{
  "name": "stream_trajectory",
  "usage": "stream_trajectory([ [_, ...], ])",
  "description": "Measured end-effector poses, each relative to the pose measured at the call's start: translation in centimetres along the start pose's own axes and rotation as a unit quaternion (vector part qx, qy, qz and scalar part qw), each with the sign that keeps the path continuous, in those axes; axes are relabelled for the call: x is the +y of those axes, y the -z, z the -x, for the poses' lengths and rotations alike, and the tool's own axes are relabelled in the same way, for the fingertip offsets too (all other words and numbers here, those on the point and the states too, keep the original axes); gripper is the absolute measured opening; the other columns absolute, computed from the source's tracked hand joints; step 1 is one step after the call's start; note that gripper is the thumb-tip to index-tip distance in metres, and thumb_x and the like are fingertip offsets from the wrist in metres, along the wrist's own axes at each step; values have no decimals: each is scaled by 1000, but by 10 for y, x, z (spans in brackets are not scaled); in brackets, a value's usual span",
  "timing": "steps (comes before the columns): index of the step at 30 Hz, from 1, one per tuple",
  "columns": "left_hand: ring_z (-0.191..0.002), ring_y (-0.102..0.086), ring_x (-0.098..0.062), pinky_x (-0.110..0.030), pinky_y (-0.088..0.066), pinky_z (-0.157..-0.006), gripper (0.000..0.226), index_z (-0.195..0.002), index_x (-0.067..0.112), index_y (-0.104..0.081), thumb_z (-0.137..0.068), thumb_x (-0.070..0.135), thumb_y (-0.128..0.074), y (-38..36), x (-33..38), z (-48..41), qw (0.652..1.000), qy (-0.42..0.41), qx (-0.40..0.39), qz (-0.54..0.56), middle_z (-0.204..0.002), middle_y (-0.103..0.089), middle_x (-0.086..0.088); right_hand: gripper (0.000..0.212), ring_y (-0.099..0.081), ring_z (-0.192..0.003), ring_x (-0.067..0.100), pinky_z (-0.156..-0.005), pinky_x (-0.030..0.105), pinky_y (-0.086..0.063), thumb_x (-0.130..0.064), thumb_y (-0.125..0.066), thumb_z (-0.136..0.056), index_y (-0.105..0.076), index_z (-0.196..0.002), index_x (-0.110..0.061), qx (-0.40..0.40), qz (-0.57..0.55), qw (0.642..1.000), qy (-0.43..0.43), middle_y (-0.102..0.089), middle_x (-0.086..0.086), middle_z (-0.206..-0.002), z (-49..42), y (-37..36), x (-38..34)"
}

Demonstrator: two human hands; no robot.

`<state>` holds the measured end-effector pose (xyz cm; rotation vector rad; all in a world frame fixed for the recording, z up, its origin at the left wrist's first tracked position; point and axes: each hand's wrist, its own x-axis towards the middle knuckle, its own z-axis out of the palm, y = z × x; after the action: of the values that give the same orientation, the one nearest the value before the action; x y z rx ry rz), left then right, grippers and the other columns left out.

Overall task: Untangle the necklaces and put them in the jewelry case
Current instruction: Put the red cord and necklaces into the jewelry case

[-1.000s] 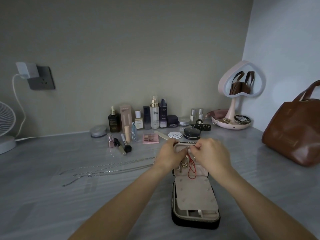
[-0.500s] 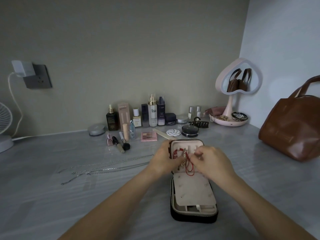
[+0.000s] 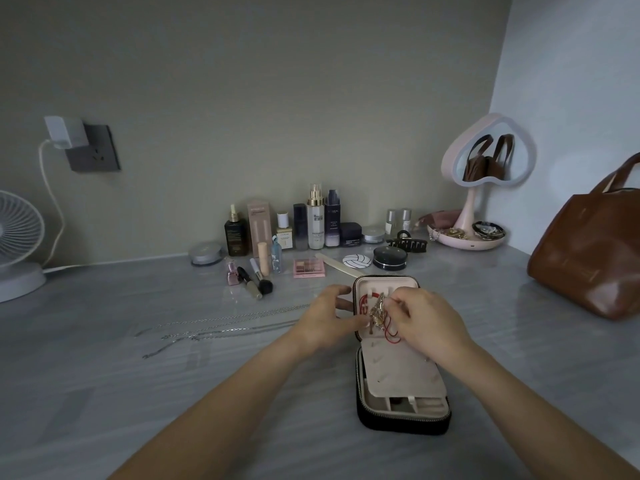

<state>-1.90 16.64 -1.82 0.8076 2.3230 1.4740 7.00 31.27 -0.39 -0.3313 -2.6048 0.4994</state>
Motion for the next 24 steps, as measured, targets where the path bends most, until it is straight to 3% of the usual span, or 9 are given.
stream_trajectory([
  [8,-85,-61,-14,-21,-45,-62,51,-128,17,-43,-83,24,-65,15,-5,6,1000,5,1,5,-115,-58,-1,27,-59,-67,19,-58,32,-45,-33,-47,-91,-60,-72,-17,-21,21,1000,6,-63,-2,-64,1,2,-4],
  [13,-94,-58,-13,-25,-48,-84,25,-111,14,-62,-88,23,-59,61,-11,8,981,-18,65,-183,-112,-63,-2,26,-58,-67,17,-60,36,-48,-31,-46,-91,-60,-72,-19,-47,29,998,28,-64,-4,-69,5,-1,-9],
  [17,-112,-55,-22,-30,-42,-96,34,-120,13,-56,-88,24,-57,117,-41,9,953,66,64,-289,-124,-58,-7,35,-53,-66,16,-56,32,-42,-34,-46,-91,-46,-57,-27,-76,34,996,33,-54,-8,-61,4,-4,-18],
  [20,-120,-49,-26,-37,-40,-102,49,-127,14,-51,-85,40,-59,141,-66,14,920,128,62,-366,-131,-53,-8,30,-55,-72,14,-59,31,-41,-34,-46,-92,-56,-65,-24,-88,35,994,46,-57,-9,-65,2,-7,-29],
  [24,-123,-43,-31,-44,-36,-103,54,-117,13,-54,-85,56,-49,148,-85,22,897,142,42,-416,-128,-48,-12,34,-52,-73,16,-69,36,-46,-35,-45,-92,-48,-60,-24,-96,48,992,67,-52,-8,-63,-1,-14,-44],
])
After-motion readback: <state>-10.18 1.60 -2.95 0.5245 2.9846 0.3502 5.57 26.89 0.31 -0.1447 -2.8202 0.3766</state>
